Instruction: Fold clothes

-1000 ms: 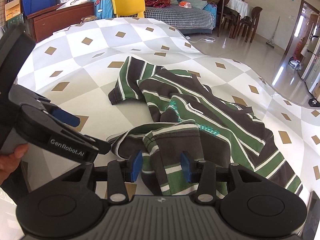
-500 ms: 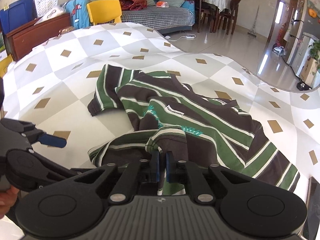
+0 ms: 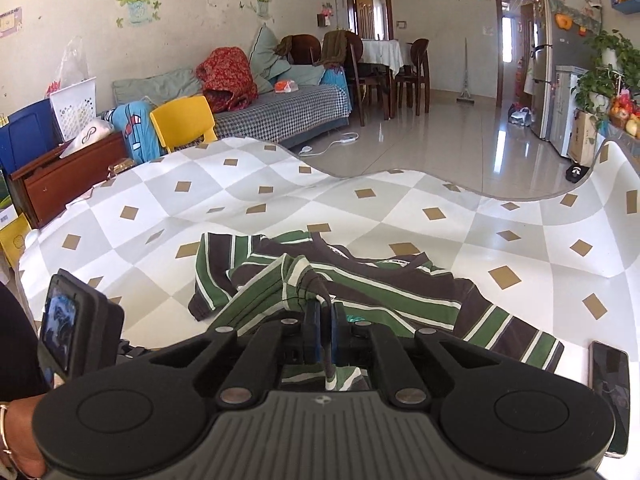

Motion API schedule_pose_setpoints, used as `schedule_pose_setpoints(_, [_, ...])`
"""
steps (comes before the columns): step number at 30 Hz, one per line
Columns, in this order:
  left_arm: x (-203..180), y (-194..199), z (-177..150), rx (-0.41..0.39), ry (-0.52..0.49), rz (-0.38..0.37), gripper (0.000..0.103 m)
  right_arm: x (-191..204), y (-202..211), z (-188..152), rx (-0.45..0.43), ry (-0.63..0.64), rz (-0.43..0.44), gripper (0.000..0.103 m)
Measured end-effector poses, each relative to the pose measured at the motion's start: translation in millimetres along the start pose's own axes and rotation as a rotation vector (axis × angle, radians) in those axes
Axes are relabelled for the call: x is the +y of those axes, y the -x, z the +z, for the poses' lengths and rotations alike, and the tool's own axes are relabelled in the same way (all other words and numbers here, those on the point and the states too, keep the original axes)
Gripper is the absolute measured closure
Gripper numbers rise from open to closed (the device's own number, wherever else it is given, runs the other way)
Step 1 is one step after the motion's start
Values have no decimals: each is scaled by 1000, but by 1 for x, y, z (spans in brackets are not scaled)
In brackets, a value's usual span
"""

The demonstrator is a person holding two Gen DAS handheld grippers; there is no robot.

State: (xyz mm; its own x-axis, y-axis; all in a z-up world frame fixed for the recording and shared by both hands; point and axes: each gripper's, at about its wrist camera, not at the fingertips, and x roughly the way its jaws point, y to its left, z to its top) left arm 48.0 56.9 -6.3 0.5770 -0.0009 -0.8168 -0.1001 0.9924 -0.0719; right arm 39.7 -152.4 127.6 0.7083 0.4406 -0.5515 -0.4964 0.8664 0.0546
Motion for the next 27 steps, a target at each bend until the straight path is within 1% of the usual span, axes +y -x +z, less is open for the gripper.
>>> schedule_pose_setpoints(3, [9,4,3,-16,61,0,16,1,16,-4,-19,-2,-12,98])
schedule_pose_setpoints(5, [12,9,4,-41,77,25,22,1,25,-7,-30,-4,-24,98])
schedule_pose_setpoints(6, [14,13,5,-60,80,41,23,0,29,-8,-36,-7,-28,98])
schedule_pose_setpoints(8, [17,25,8,-114,88,83,28,-1,37,-10,-47,-12,-35,98])
schedule_pose_setpoints(10, [20,40,12,-192,95,141,33,0,43,-12,-50,-10,-45,98])
schedule_pose_setpoints(11, [21,49,14,-232,97,163,33,-1,46,-14,-49,-11,-48,98])
schedule_pose_setpoints(13, [26,63,20,-275,109,164,33,0,50,-16,-37,-5,-48,98])
schedule_pose_setpoints(17, [33,75,22,-267,119,131,32,3,52,-25,12,1,-81,97])
schedule_pose_setpoints(19, [36,74,20,-238,134,116,31,5,52,-29,28,3,-88,97])
schedule_pose_setpoints(21, [40,71,16,-198,155,94,31,8,53,-31,27,11,-74,97])
schedule_pose_setpoints(23, [42,66,11,-164,172,89,29,10,52,-32,27,12,-61,93])
schedule_pose_setpoints(27, [41,63,4,-134,178,88,25,15,44,-32,38,-15,-39,81])
